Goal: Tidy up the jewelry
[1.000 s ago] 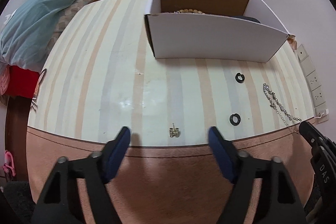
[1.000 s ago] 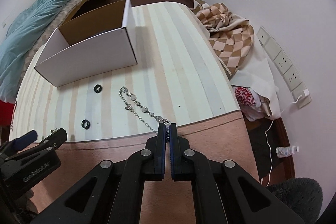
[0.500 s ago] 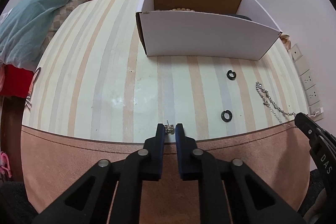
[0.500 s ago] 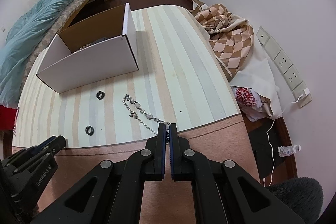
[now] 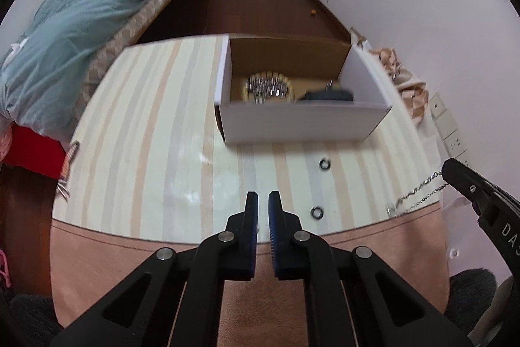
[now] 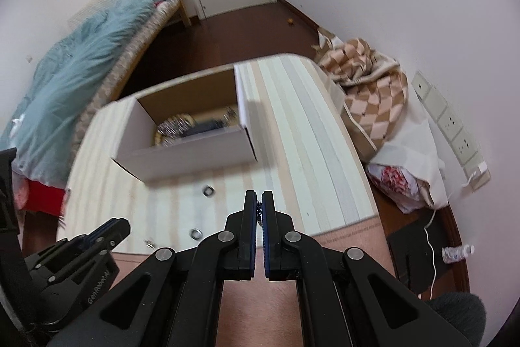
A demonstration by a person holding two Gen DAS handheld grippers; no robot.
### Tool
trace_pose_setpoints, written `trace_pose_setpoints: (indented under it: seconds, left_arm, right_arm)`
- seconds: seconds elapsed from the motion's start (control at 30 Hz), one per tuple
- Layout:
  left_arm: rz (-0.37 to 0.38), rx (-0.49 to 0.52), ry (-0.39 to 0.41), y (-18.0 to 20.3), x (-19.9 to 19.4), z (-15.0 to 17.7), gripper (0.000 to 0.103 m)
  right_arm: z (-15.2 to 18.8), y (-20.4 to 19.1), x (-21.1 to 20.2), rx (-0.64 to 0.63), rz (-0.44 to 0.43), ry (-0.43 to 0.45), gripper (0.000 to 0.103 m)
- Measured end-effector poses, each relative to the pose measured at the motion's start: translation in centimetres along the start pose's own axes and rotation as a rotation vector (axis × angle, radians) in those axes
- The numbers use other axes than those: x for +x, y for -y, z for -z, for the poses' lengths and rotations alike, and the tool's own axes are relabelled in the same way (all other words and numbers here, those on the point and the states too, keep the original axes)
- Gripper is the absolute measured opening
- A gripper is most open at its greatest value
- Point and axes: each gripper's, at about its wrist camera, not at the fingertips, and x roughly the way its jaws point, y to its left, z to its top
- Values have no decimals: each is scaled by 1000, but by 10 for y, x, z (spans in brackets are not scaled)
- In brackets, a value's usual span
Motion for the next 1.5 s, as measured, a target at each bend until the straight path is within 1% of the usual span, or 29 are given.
trace_pose_setpoints:
  seconds: [0.13, 0.17, 0.27, 0.3, 0.33, 0.37, 0.4, 0.43, 0.47, 0.5, 0.53, 0.6, 0.77, 0.9, 1.03, 1.07, 1.1, 1.13, 1.17, 1.2, 1.27, 1.33, 1.43, 1.5]
  left_arm:
    - [13, -2, 45, -2, -21, -15, 4]
    - [27, -6, 54, -4, -27, -20, 4]
    - [95, -34, 34, -17, -33, -29, 4]
    - [106, -56, 32, -25, -34, -30, 8]
    - [123, -86, 28, -35, -34, -29, 8]
    - [126, -100, 22, -39, -33, -27, 9]
    - [112, -126, 4, -47, -30, -24, 11]
    - [93, -139, -20, -54, -24, -19, 14]
    - [87, -143, -41, -58, -18, -15, 28]
    - [84, -147, -59, -60, -13, -10, 49]
    - [94, -160, -76, -63, -6, -3, 53]
    - [110, -176, -98, -64, 2, 8, 53]
    - [90, -151, -147, -48, 26, 28, 53]
    - [58, -122, -149, -34, 41, 35, 53]
    - [41, -90, -169, -21, 56, 38, 52]
    - [21, -71, -155, -16, 57, 38, 49]
    - [19, -54, -146, -11, 58, 38, 38]
    - [12, -44, -146, -10, 59, 38, 32]
    - [-8, -25, -137, -6, 60, 37, 11]
    - [2, -20, -137, -5, 60, 37, 1]
    - [8, -10, -130, -2, 59, 37, 0]
    - [8, 12, -99, -1, 52, 34, 0]
    - [23, 7, -83, -1, 43, 27, 0]
    - [43, -2, -63, -4, 30, 20, 0]
  right_arm:
    - [-21, -7, -23, -15, -36, 48, 3]
    - [-25, -7, -27, -16, -44, 55, 3]
    - [-39, -11, -42, -20, -65, 86, 3]
    - [-42, -12, -47, -21, -72, 94, 3]
    - [-44, -12, -49, -20, -78, 100, 3]
    - [-45, -13, -52, -21, -83, 106, 3]
    - [-45, -14, -54, -23, -87, 110, 3]
    - [-45, -14, -55, -25, -88, 112, 3]
    - [-43, -14, -54, -25, -90, 111, 3]
    - [-41, -13, -52, -22, -92, 107, 3]
    - [-39, -13, -49, -21, -91, 101, 3]
    - [-32, -11, -40, -12, -96, 75, 3]
    - [-10, -2, -16, 8, -86, 2, 3]
    - [6, 8, -4, 30, -75, -37, 3]
    - [17, 16, 6, 51, -64, -65, 3]
    - [18, 18, 7, 57, -64, -70, 3]
    - [19, 20, 9, 60, -63, -73, 3]
    - [20, 21, 10, 63, -62, -75, 3]
    - [19, 22, 11, 63, -61, -75, 3]
    - [18, 22, 11, 63, -60, -76, 3]
    - [16, 21, 11, 61, -62, -72, 3]
    - [13, 21, 9, 58, -65, -66, 3]
    - [7, 18, 5, 53, -73, -51, 3]
    - [2, 17, 0, 52, -84, -38, 3]
